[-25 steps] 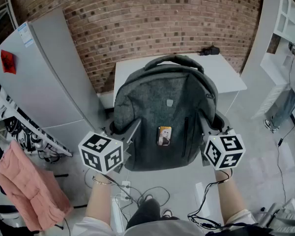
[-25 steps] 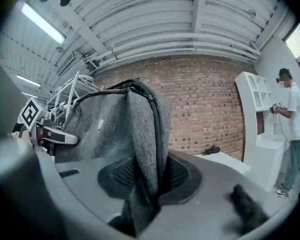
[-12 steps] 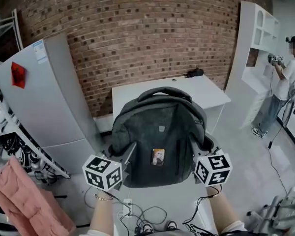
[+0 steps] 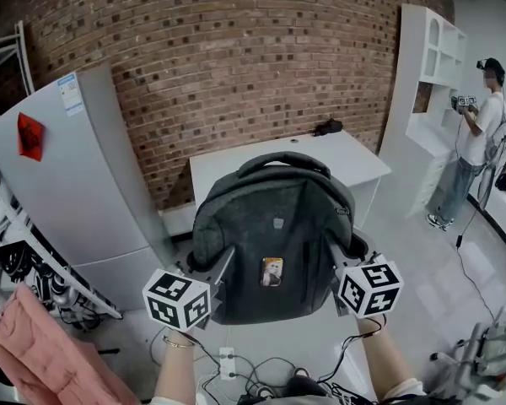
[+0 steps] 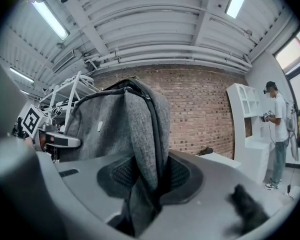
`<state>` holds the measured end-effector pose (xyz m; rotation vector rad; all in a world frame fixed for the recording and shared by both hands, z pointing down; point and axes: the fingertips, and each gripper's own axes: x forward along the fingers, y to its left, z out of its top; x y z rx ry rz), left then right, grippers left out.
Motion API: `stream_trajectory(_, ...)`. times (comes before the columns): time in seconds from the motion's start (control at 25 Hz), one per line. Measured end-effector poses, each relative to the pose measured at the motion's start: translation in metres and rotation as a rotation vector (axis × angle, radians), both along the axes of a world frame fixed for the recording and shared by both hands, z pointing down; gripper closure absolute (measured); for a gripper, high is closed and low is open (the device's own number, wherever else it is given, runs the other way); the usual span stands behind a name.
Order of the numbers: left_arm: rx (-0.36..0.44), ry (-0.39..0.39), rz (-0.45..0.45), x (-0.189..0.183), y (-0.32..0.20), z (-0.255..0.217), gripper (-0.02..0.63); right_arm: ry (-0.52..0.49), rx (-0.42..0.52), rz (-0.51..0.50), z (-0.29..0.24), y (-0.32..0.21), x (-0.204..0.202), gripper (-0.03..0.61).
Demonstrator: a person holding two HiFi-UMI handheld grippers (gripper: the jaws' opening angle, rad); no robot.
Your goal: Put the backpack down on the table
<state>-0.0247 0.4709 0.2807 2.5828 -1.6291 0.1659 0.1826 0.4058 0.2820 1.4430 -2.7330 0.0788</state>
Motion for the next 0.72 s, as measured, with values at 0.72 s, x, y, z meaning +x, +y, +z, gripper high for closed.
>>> stream_trajectory(0.72, -0.035, 0.028, 0.005, -0.025, -0.122, 0.031, 0.500, 0.017, -0.020, -0.010, 0.026, -0.128, -0.027, 0.457)
